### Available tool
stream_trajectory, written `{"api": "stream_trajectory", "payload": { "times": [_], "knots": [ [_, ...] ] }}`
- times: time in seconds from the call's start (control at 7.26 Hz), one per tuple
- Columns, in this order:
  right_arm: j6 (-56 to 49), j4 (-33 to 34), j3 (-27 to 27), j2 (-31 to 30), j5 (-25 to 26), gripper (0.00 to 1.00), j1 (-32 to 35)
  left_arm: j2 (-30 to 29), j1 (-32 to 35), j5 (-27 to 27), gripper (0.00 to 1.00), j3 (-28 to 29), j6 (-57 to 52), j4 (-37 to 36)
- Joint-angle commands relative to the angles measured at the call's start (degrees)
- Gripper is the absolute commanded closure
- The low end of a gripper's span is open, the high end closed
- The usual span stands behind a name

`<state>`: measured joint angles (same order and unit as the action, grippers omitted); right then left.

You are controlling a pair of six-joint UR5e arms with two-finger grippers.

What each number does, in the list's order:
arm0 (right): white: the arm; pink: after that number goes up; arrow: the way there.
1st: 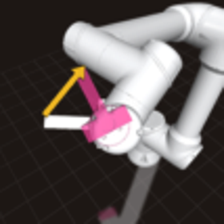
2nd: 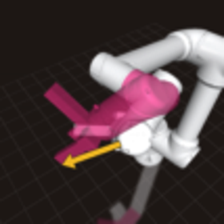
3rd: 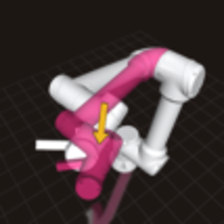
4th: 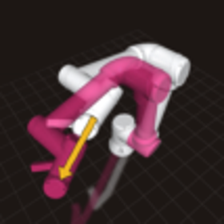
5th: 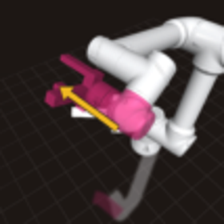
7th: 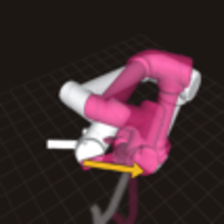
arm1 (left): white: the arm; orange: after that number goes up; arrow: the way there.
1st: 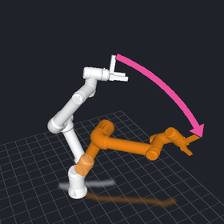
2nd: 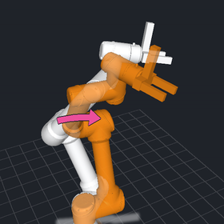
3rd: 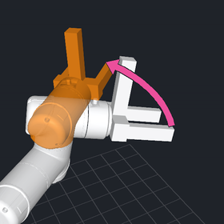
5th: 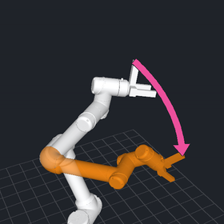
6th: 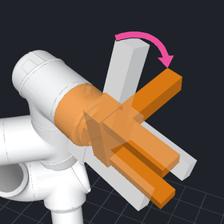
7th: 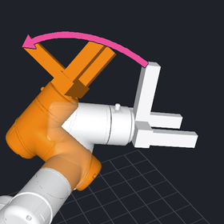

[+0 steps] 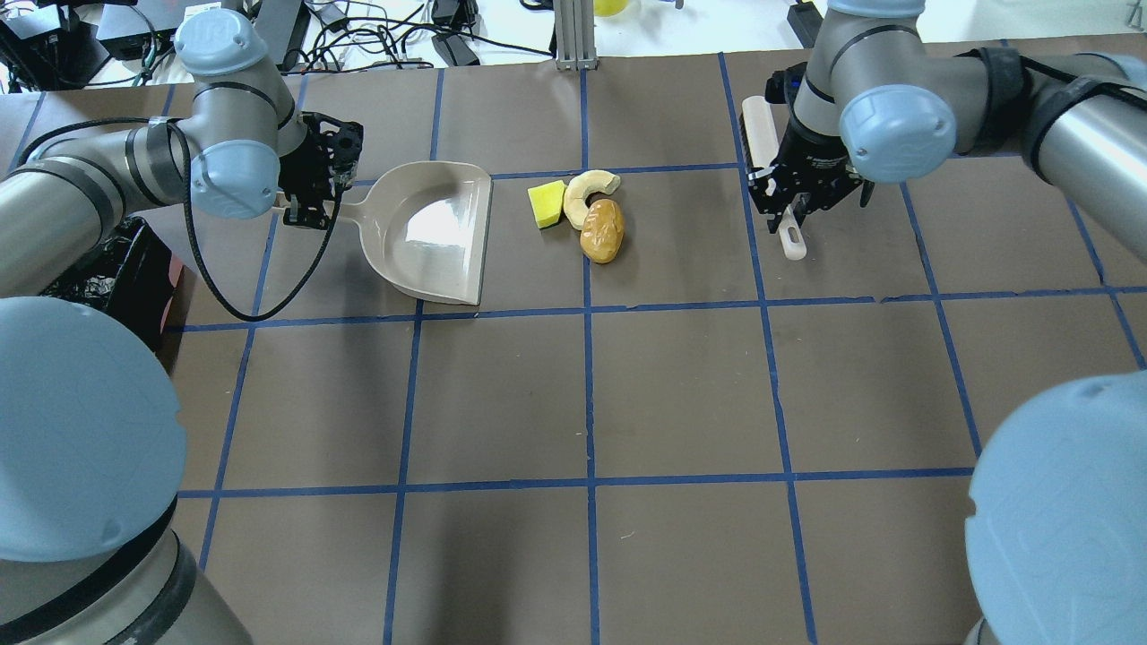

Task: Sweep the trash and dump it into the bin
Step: 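Lift the white brush with the right gripper and carry it toward the debris, then sweep the potato, banana and sponge toward the dustpan with the right-held brush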

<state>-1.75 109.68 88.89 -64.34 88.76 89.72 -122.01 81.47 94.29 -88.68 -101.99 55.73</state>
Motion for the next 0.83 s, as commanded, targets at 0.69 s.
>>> {"api": "stream_trajectory", "payload": {
  "times": [0.69],
  "knots": [
    [12.90,-0.17,-6.19,7.03,-0.35,1.00,11.53,-0.25,0.36,1.69,1.00,0.00,0.12,-0.01]
  ]
}}
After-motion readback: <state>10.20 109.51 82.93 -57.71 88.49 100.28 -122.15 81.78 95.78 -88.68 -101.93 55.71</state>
